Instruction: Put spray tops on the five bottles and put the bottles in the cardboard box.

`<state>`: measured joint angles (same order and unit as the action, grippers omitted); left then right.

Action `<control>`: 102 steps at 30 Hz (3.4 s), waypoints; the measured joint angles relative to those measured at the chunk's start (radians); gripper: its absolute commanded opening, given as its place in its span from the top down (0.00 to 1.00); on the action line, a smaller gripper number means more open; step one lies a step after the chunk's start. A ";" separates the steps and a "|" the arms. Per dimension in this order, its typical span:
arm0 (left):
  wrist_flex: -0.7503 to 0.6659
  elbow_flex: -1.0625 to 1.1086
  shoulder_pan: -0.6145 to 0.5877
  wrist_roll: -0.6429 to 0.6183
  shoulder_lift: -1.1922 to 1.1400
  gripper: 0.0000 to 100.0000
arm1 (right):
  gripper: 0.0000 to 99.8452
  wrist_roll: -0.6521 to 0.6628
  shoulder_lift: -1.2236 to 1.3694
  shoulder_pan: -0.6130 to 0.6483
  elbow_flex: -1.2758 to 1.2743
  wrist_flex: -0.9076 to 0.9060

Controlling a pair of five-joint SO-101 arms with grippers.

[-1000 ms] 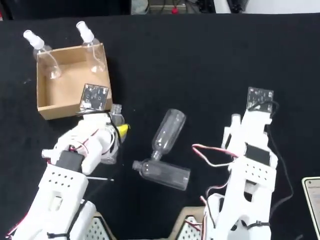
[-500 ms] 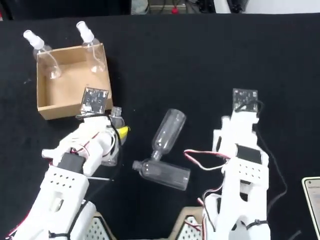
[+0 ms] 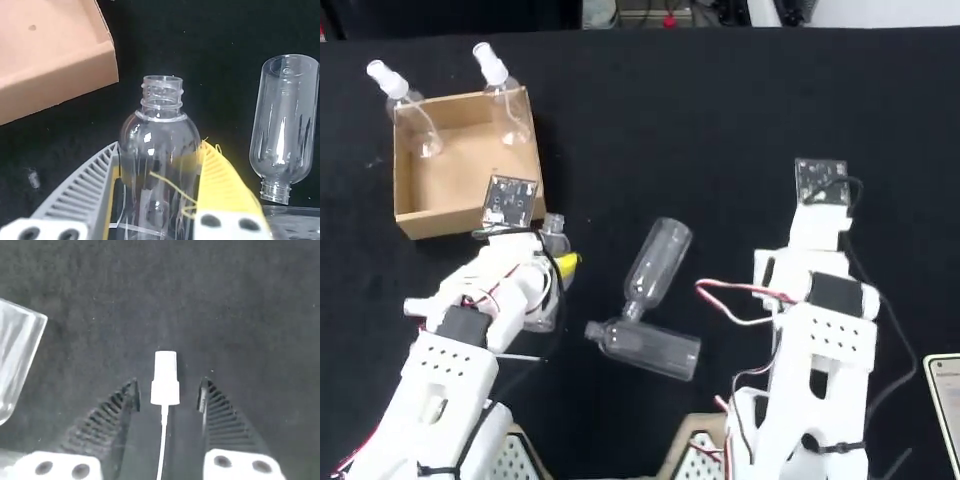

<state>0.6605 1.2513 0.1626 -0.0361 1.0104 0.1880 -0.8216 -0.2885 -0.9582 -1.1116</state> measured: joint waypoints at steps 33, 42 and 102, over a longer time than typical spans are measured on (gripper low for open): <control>0.000 0.000 0.000 0.000 0.000 0.92 | 0.86 0.003 0.738 -0.002 0.224 0.095; 0.000 0.000 0.000 0.000 0.000 0.91 | 0.96 0.064 0.740 -0.002 0.242 0.147; 0.000 0.000 0.002 0.000 0.000 0.92 | 0.99 0.532 1.046 0.186 0.660 -0.068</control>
<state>0.6605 1.2513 0.1642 -0.0361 1.0104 0.7204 0.2248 -0.1028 -0.2984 -1.1792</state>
